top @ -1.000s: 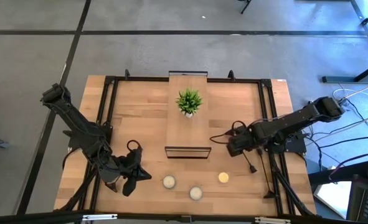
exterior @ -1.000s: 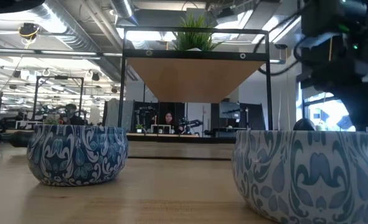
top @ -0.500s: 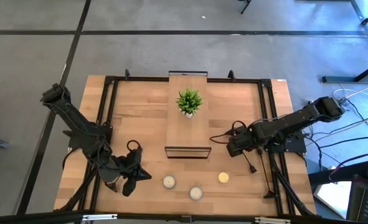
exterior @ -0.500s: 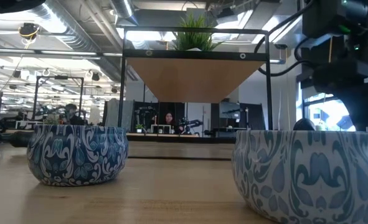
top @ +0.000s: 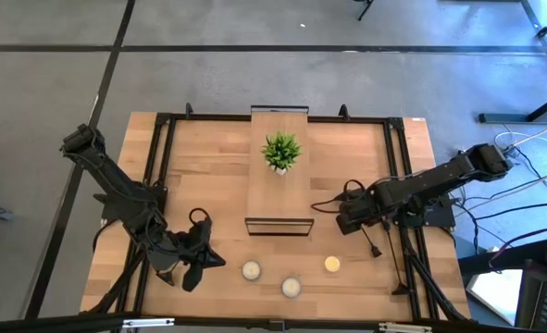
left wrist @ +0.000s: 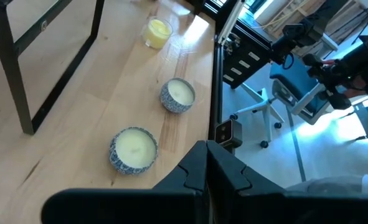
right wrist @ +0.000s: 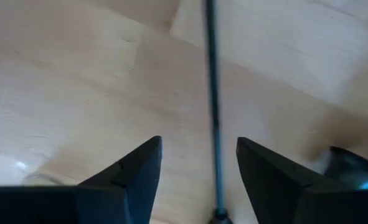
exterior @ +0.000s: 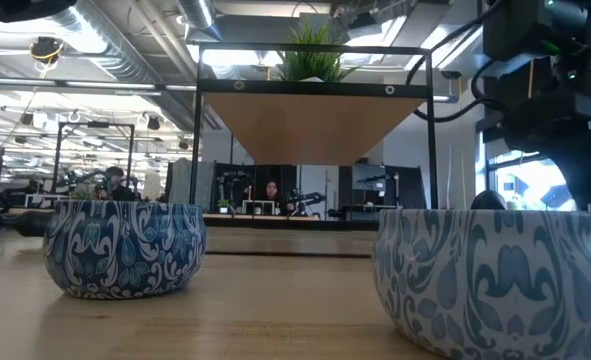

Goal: Pick & Place candle stick holders
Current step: Put the middle candle holder on the shelf

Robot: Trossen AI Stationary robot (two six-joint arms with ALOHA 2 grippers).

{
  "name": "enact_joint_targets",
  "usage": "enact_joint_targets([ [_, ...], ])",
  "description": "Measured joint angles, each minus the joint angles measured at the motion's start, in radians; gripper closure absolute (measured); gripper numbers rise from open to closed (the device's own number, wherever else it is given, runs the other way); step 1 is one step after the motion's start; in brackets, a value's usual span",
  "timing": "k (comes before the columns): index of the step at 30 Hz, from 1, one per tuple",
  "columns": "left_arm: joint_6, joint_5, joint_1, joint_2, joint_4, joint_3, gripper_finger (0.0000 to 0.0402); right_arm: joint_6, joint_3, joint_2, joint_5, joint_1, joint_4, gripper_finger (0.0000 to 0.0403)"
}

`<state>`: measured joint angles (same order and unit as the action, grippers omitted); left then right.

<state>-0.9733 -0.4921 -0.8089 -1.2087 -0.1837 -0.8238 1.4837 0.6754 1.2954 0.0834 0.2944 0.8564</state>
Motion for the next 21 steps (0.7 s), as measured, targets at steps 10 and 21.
enact_joint_targets([
  [10, -0.002, 0.000, -0.002, 0.000, 0.000, 0.000, 0.0400, 0.002, 0.000, 0.056, 0.014, 0.000, -0.038, 0.0194],
  [21, -0.009, -0.001, -0.002, 0.000, 0.001, 0.000, 0.0400, 0.027, 0.000, 0.061, 0.025, 0.002, -0.034, 0.0224],
])
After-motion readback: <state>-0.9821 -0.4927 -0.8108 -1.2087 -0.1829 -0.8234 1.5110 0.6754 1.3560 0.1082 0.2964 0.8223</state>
